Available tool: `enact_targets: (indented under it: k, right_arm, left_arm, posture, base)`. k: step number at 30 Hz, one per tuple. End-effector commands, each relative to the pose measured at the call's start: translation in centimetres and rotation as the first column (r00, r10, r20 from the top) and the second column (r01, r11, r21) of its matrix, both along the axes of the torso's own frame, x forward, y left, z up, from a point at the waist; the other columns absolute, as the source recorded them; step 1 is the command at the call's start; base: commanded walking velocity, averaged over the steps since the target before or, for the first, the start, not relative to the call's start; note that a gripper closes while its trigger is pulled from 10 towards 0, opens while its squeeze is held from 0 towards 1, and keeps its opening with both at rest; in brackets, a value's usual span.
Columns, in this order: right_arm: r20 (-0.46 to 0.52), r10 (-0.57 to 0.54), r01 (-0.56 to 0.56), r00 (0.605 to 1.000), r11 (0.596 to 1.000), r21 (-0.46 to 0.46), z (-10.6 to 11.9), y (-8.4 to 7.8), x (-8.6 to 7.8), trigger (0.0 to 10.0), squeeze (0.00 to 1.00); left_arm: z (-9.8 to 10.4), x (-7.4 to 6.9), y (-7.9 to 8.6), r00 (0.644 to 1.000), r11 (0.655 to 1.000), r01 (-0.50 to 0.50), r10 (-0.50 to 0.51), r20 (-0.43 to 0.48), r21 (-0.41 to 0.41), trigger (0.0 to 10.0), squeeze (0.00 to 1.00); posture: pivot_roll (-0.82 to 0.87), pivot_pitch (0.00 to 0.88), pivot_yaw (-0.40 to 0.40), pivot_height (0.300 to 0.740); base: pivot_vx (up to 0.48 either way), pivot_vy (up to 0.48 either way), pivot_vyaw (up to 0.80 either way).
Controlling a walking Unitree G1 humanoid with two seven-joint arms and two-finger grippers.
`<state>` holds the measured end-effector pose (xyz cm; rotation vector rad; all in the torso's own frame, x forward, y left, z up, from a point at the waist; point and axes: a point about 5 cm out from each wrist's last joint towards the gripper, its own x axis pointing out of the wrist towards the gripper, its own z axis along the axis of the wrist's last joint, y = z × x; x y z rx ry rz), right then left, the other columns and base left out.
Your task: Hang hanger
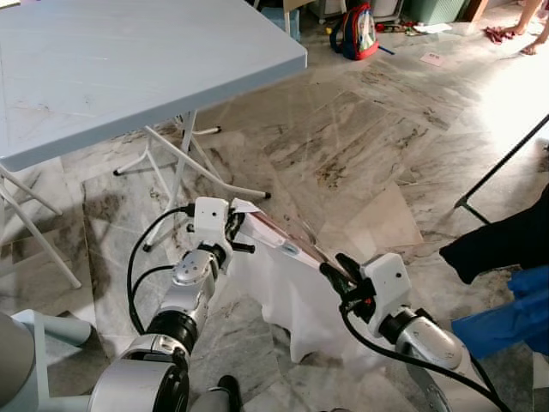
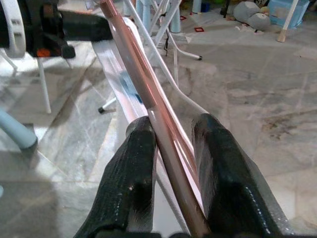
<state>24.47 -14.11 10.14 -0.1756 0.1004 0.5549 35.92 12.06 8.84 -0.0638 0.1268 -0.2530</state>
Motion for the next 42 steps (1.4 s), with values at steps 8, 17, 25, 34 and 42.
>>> enact_targets:
  k: [8, 17, 25, 34, 42]
  right_arm:
    - [-0.069, -0.021, 0.007, 0.997, 0.980, -0.197, -1.5, -4.7, -0.9, 10.0, 0.00]
    - [-0.046, -0.052, 0.038, 0.998, 0.963, -0.267, -0.6, -8.5, -1.0, 10.0, 0.00]
    - [-0.030, -0.045, 0.036, 0.999, 0.967, -0.253, 1.1, -10.9, -1.6, 10.0, 0.00]
    - [-0.048, 0.019, -0.025, 0.999, 0.991, -0.130, 3.0, -11.9, -2.6, 10.0, 0.00]
    - [-0.017, 0.013, -0.014, 1.000, 0.999, -0.041, 4.3, -12.4, -2.5, 10.0, 0.00]
  left_arm:
    - [1.5, 0.9, 5.1, 0.980, 0.981, -0.194, 0.193, 0.042, 0.029, 0.0, 0.00]
    - [1.1, 0.8, 5.4, 0.979, 0.978, -0.205, 0.204, 0.023, 0.040, 0.0, 0.00]
    - [0.5, 0.5, 5.6, 0.978, 0.977, -0.211, 0.211, -0.003, 0.041, 0.0, 0.00]
    - [0.1, 0.3, 6.4, 0.970, 0.970, -0.238, 0.239, -0.032, 0.045, 0.0, 0.00]
    - [-0.3, 0.1, 6.6, 0.967, 0.969, -0.246, 0.247, -0.058, 0.029, 0.0, 0.00]
  posture:
    - [-0.11, 0.206, 0.025, 0.740]
    - [-0.11, 0.203, 0.026, 0.740]
    - [-0.12, 0.210, 0.029, 0.740]
    - [-0.12, 0.218, 0.030, 0.740]
    - [-0.12, 0.222, 0.034, 0.740]
  base:
    - [0.000, 0.000, 0.00]
    - [0.000, 0.000, 0.00]
    - [0.000, 0.000, 0.00]
    - [0.000, 0.000, 0.00]
    - [0.000, 0.000, 0.00]
